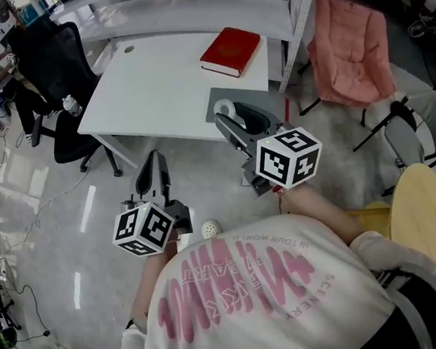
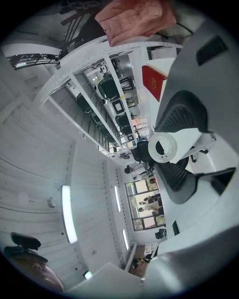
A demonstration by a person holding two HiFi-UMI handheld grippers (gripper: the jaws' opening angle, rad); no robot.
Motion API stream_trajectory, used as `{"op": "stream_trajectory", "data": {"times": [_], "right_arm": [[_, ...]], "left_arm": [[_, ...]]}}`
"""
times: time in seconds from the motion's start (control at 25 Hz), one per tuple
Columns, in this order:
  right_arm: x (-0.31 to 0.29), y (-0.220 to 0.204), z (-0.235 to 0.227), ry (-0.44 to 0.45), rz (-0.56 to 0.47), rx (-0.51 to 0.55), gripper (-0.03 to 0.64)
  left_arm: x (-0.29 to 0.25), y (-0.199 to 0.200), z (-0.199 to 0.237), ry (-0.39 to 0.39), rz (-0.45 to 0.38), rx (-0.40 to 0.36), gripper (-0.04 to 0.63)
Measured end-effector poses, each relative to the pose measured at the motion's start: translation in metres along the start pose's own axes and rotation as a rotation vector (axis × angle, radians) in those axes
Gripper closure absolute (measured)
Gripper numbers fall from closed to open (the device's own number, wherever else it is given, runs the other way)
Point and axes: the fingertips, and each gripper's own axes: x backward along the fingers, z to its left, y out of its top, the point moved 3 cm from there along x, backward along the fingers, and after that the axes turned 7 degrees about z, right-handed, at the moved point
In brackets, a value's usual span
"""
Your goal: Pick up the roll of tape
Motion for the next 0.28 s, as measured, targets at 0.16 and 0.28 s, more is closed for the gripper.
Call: {"op": "stream_trajectory", "data": {"times": [0.16, 0.28], "right_arm": [[0.0029, -0.0001, 0.0016, 0.004, 0.001, -0.002, 0.399], [0.003, 0.0007, 0.0021, 0.003, 0.0, -0.011, 0.399]], "left_arm": [[0.0034, 0.0004, -0.0038, 0.0, -0.001, -0.004, 0.571], [0.0049, 0.0015, -0.004, 0.001, 0.001, -0.002, 0.571]]}}
